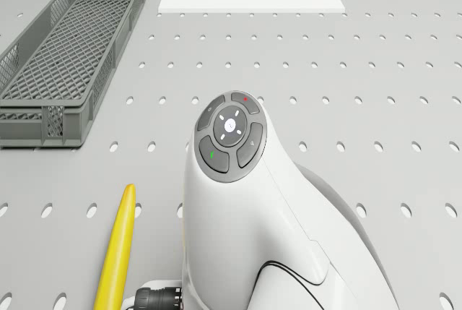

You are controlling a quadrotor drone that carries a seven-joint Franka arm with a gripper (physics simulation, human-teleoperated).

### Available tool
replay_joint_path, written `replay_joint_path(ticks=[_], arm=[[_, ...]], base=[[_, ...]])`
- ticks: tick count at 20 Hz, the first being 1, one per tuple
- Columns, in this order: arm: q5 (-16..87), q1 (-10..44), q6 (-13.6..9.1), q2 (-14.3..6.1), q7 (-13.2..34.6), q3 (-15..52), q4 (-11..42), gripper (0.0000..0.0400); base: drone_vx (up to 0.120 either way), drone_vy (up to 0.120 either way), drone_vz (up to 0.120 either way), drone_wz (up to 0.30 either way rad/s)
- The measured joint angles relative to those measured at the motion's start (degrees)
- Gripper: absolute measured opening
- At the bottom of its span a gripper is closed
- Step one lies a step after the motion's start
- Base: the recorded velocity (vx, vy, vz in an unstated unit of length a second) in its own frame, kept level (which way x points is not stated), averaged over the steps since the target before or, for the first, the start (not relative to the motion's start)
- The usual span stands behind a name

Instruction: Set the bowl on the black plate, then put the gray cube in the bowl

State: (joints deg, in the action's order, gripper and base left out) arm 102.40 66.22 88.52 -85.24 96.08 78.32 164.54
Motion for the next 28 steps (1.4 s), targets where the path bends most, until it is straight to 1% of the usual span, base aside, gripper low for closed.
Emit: replay_joint_path(ticks=[7,14,21,22,23,24,26,28], arm=[[1.02,-1.62,1.33,-0.95,-1.84,-1.31,-0.32,0.04],[4.05,-1.57,3.06,-1.61,-2.28,-4.67,-1.07,0.04],[5.76,-1.34,3.99,-1.88,-2.37,-6.54,-1.58,0.04],[5.92,-1.31,4.08,-1.91,-2.37,-6.72,-1.63,0.0334],[6.05,-1.28,4.15,-1.92,-2.37,-6.86,-1.67,0.0282],[6.15,-1.26,4.2,-1.94,-2.37,-6.97,-1.71,0.0242],[6.3,-1.24,4.29,-1.96,-2.38,-7.13,-1.75,0.0186],[6.38,-1.22,4.34,-1.98,-2.38,-7.23,-1.79,0.0152]], base=[[0.0,0.0,0.0,0.0],[0.0,0.0,0.0,0.0],[0.0,0.0,0.0,0.0],[0.0,0.0,0.0,0.0],[0.0,0.0,0.0,0.0],[0.0,0.0,0.0,0.0],[0.0,0.0,0.0,0.0],[0.0,0.0,0.0,0.0]])
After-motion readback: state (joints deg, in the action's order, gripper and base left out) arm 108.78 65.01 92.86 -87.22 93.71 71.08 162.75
